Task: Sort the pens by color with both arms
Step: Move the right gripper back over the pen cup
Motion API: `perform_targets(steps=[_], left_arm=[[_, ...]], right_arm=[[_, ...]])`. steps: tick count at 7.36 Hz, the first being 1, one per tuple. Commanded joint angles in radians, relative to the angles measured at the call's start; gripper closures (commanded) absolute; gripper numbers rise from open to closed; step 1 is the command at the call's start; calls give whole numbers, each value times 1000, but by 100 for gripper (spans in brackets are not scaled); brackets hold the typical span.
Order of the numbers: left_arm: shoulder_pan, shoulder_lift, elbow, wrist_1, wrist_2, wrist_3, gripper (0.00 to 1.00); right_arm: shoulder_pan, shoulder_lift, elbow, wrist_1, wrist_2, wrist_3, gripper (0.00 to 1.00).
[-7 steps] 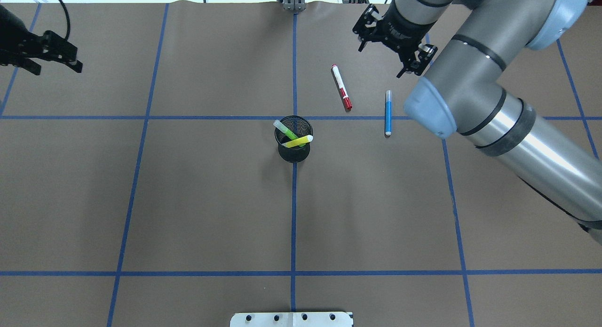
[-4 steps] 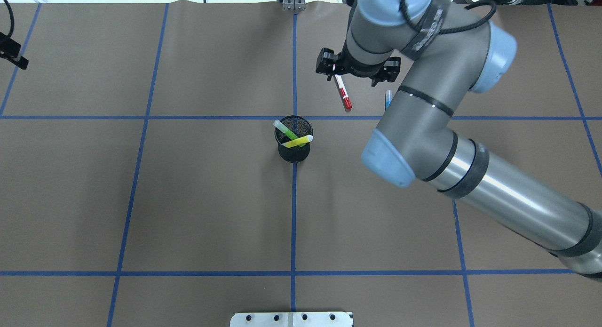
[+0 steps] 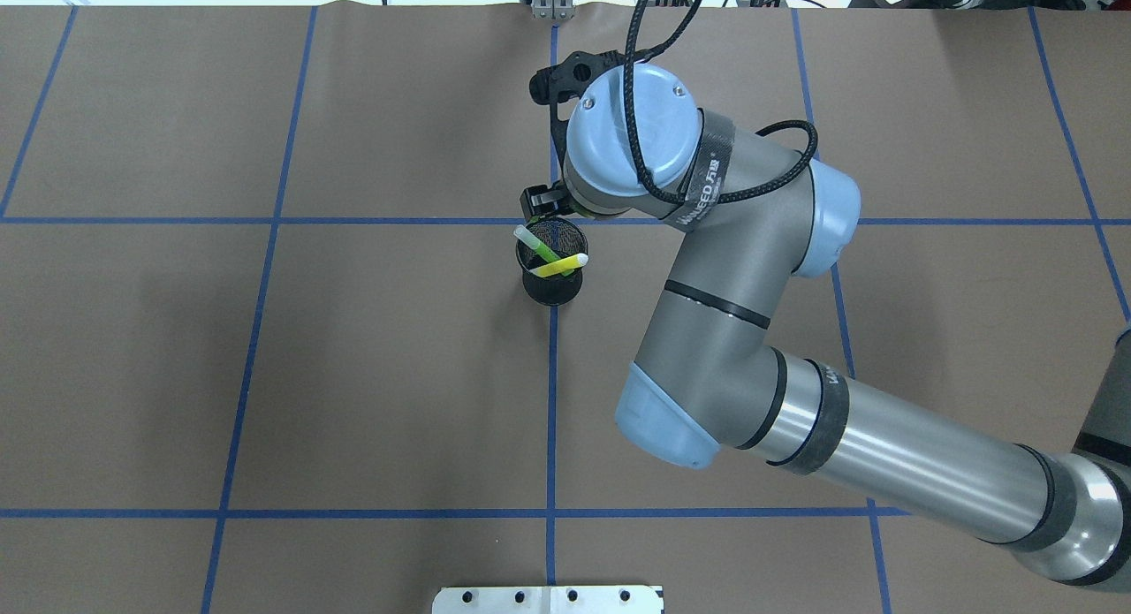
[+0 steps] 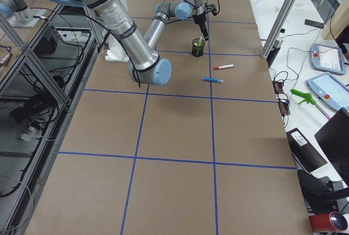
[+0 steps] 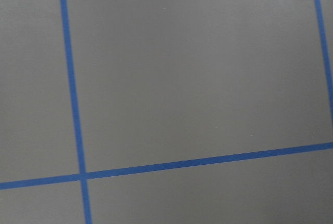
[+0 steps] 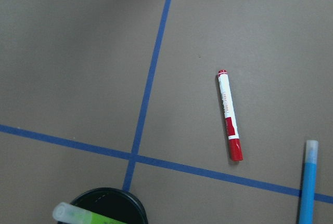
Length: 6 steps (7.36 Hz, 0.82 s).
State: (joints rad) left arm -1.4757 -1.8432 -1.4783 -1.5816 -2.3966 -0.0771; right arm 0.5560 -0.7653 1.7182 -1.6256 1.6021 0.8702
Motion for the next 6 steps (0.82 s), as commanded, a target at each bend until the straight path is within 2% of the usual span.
perform_targets(steps=[1,2,4,6], left_arm=[[-32,-2,44,0,-1,52,1],[-32,-2,46,2,-18,51,1],[-32,-1,47,2,-59,49,1],[-31,-10,56,2,-59,51,1]], right_arm=[[-11,0,-27,70,-7,-164,2],[-13,1,-78,129,25,-192,3],[-15,100,-228,139,30,-229,6],[-16,123,-261,138,27,-237,11]])
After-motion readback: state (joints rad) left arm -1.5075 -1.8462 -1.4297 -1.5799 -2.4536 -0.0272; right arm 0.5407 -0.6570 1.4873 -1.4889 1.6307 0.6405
